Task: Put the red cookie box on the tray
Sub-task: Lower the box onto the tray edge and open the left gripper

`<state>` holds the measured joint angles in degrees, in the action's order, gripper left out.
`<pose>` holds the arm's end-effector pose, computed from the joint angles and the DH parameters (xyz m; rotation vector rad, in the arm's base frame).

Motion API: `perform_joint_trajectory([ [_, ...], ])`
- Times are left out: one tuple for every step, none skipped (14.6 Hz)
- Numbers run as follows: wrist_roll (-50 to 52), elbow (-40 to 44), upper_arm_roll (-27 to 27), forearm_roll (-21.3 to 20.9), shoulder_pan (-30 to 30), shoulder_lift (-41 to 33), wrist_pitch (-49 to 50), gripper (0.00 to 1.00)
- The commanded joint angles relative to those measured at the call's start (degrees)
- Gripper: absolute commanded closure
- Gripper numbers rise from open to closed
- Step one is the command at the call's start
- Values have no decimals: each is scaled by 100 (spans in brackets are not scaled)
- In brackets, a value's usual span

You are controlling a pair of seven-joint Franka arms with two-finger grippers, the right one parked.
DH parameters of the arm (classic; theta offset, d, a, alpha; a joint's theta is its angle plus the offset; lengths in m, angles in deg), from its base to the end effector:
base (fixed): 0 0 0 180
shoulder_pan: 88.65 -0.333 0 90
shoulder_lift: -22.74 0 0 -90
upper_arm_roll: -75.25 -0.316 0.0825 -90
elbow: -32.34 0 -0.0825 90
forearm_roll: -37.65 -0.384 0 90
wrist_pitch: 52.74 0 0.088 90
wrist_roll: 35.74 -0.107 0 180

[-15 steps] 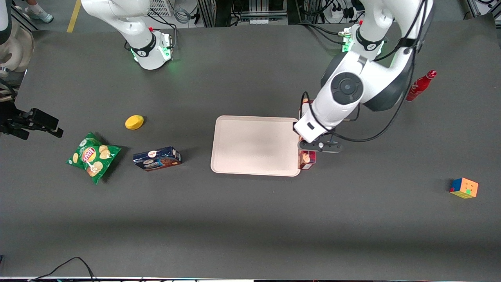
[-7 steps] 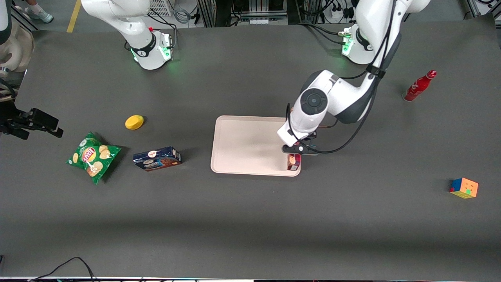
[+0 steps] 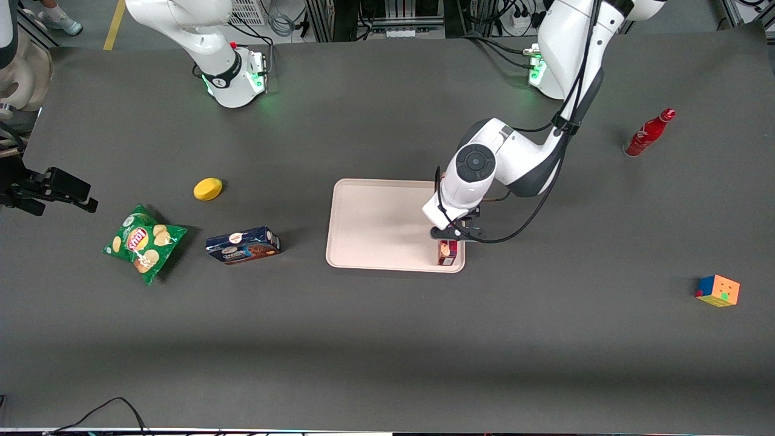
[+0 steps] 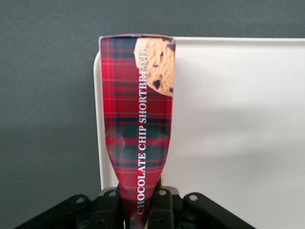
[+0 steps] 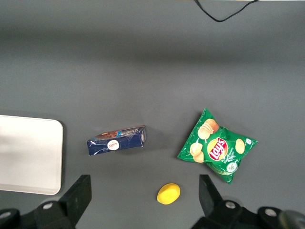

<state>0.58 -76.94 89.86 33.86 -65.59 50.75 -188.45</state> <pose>0.5028 -0.3774 0.2467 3.0876 -0.0667 -0.0804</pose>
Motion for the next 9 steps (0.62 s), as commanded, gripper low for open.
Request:
perform_joint_trajectory([
  [164,-49,-37,-95,50,2,-78,93],
  [164,-49,-46,-86,50,29,-78,93],
  [164,-49,-54,-86,50,38,-78,90],
  [164,-49,-63,-86,50,46,-78,88],
  [164,-49,-63,-86,50,55,-78,81],
  [164,-41,-72,-86,50,64,-95,69],
  [164,-41,-81,-95,50,73,-157,44],
  [164,-41,-81,-95,50,73,-183,23],
  [156,-23,-81,-95,50,64,-184,0],
])
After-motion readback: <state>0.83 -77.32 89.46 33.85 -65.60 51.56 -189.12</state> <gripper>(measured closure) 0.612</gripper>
